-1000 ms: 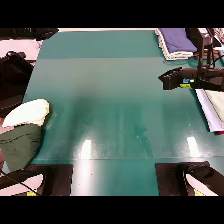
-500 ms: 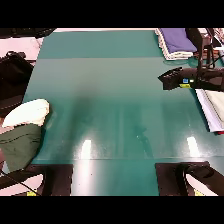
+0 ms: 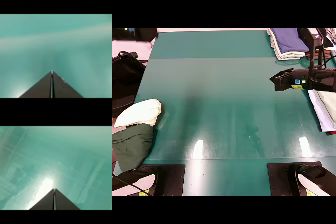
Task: Fold the shirts.
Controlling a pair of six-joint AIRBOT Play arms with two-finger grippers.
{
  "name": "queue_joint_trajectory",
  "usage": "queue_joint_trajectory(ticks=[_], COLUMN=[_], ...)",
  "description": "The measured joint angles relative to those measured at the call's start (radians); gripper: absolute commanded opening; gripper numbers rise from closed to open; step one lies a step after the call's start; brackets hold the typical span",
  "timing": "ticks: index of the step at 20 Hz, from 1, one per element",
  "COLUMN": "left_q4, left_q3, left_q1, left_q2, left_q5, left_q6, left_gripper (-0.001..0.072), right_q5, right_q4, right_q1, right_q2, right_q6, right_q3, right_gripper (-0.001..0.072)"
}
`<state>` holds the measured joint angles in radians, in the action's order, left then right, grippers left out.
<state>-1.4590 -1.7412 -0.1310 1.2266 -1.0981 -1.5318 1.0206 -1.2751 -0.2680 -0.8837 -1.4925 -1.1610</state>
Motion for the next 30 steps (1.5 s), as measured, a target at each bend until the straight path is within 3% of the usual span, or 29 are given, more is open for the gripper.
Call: queue_joint_trajectory(ticks=[2,3,4,5,12,13,17,21,25,30], left_q4=[-0.145,-0.193,-0.23,-0.255,-0.333,-0.336,-0.34,-0.308,-0.15,-0.054], left_q3=[0.061,0.108,0.169,0.235,0.675,0.708,0.76,0.689,0.452,0.122], left_q1=[0.009,0.019,0.031,0.045,0.193,0.212,0.249,0.261,0.238,0.018], left_q2=[-0.007,-0.009,-0.01,-0.011,-0.013,-0.013,-0.024,-0.084,-0.209,-0.276], left_q5=[-0.098,-0.132,-0.158,-0.171,-0.053,-0.036,-0.002,-0.005,-0.001,-0.041], left_q6=[-0.017,-0.028,-0.038,-0.045,-0.113,-0.121,-0.14,-0.146,-0.094,-0.048], left_gripper=[0.0027,0.0306,0.0717,0.0682,0.0678,0.0632,0.0017,0.0021,0.0019,0.0018], right_q5=[0.0,0.0,0.0,0.0,0.0,0.0,-0.002,-0.015,-0.023,-0.022], right_q4=[0.0,0.0,0.0,0.0,0.0,0.0,0.0,0.0,0.0,-0.008], right_q1=[0.0,0.0,0.0,0.0,0.0,0.0,0.0,0.0,0.0,0.017], right_q2=[0.0,0.0,0.0,0.0,0.0,0.0,0.0,0.0,0.0,0.0], right_q6=[0.0,0.0,0.0,0.0,-0.013,-0.014,-0.016,-0.018,-0.018,-0.018], right_q3=[0.0,0.0,0.0,0.0,0.0,0.0,0.0,-0.034,-0.159,-0.348], right_gripper=[0.002,0.002,0.002,0.002,0.002,0.002,0.002,0.002,0.002,0.002])
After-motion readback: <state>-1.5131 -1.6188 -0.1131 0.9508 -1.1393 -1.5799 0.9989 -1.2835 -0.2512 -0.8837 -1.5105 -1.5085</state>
